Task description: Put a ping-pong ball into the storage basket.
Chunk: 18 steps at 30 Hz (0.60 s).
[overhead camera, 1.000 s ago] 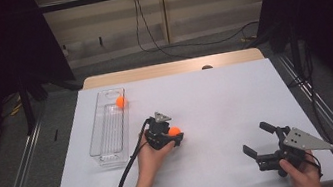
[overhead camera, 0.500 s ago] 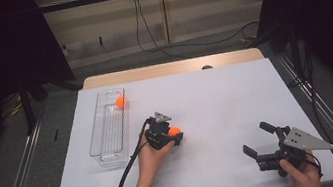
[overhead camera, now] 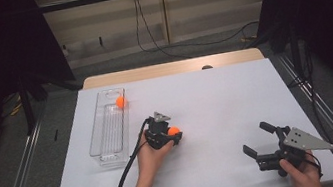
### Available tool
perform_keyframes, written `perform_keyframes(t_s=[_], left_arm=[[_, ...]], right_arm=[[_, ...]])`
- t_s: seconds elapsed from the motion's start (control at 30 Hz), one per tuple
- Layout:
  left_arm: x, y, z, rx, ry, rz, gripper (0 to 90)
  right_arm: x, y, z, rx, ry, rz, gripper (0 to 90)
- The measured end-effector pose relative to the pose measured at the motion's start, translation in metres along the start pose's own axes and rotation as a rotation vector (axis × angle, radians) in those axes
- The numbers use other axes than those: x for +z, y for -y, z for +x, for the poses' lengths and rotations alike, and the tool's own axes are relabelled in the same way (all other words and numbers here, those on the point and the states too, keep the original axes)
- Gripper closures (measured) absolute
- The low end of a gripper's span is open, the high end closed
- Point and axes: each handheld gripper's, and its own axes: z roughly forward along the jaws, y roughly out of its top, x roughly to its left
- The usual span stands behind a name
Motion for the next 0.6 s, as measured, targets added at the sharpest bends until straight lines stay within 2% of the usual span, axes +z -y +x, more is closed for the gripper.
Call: perform_keyframes(t_s=[0.23,0.33,0.5,0.6], left_arm=[[-0.003,-0.001,0.001,-0.014,0.000,-0.013,50.5],[-0.006,-0.002,0.003,-0.020,0.015,-0.012,50.5],[-0.011,-0.004,0.003,-0.037,0.032,-0.041,50.5],[-0.013,-0.004,0.004,-0.043,0.029,-0.054,50.5]], right_arm=[[0.000,0.000,0.000,0.002,-0.001,0.002,2.7],[0.000,0.000,0.000,0.000,0.000,0.000,2.8],[0.000,0.000,0.000,-0.002,-0.001,0.001,2.7],[0.000,0.000,0.000,-0.002,-0.002,0.001,2.7]])
